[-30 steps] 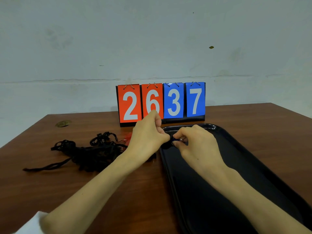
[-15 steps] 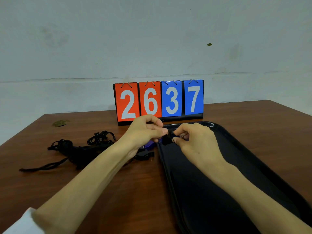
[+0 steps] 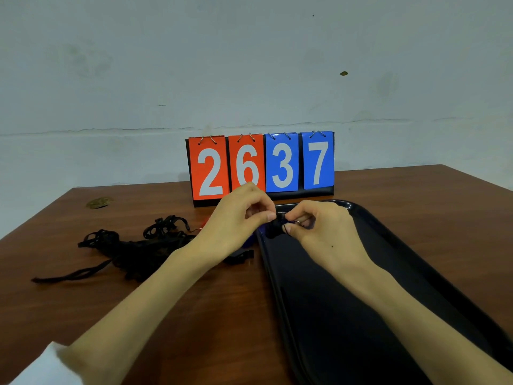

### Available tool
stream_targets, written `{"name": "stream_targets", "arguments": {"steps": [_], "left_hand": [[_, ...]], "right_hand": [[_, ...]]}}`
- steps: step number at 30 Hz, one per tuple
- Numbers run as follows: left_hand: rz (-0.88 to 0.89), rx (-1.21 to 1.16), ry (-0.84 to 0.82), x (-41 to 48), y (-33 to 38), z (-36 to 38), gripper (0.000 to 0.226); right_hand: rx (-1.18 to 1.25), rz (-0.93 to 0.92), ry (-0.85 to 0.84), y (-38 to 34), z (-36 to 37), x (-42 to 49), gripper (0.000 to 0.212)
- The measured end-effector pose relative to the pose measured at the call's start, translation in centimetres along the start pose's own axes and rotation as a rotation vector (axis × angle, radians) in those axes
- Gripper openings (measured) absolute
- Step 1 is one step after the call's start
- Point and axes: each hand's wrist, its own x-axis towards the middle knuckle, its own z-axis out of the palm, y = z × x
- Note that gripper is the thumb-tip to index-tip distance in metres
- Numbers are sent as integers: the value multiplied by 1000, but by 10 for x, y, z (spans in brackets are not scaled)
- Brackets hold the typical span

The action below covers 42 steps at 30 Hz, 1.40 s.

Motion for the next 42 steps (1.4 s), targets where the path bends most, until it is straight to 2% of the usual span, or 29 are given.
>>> {"name": "stream_targets", "arguments": {"steps": [3, 8, 14, 17, 20, 24, 26, 30, 33, 36, 39, 42], "left_hand": [[17, 77, -106, 1, 0, 1, 5], [-115, 41, -230, -2, 6, 5, 17], [-44, 297, -228, -4, 9, 5, 12], [8, 457, -165, -4, 11, 5, 10], [23, 502, -107, -6, 12, 8, 14], [-10, 317, -119, -7, 10, 9, 8], [-33, 214, -69, -8, 6, 11, 9], [-13, 353, -31, -13, 3, 16, 8], [2, 390, -9, -16, 7, 17, 15], [7, 347, 35, -15, 10, 18, 12], [-84, 64, 98, -8, 12, 19, 9], [-301, -256, 16, 3, 5, 11, 17]], "right_hand": [[-64, -35, -47, 0, -1, 0, 16], [-192, -94, -150, -5, -1, 0, 18], [-277, -166, -186, -9, -3, -3, 20], [-276, -186, -147, -12, -3, -4, 21], [-250, -180, -135, -11, -3, -5, 22], [-142, -122, -92, -9, 1, -5, 17], [-42, -63, -73, -8, 3, -4, 20], [243, 61, -183, -15, 4, -4, 50], [283, 127, -243, -18, 0, -3, 49], [273, 133, -300, -18, -6, -2, 46], [226, 91, -304, -15, -12, 2, 39], [127, 83, -306, -7, -15, 10, 37]]}}
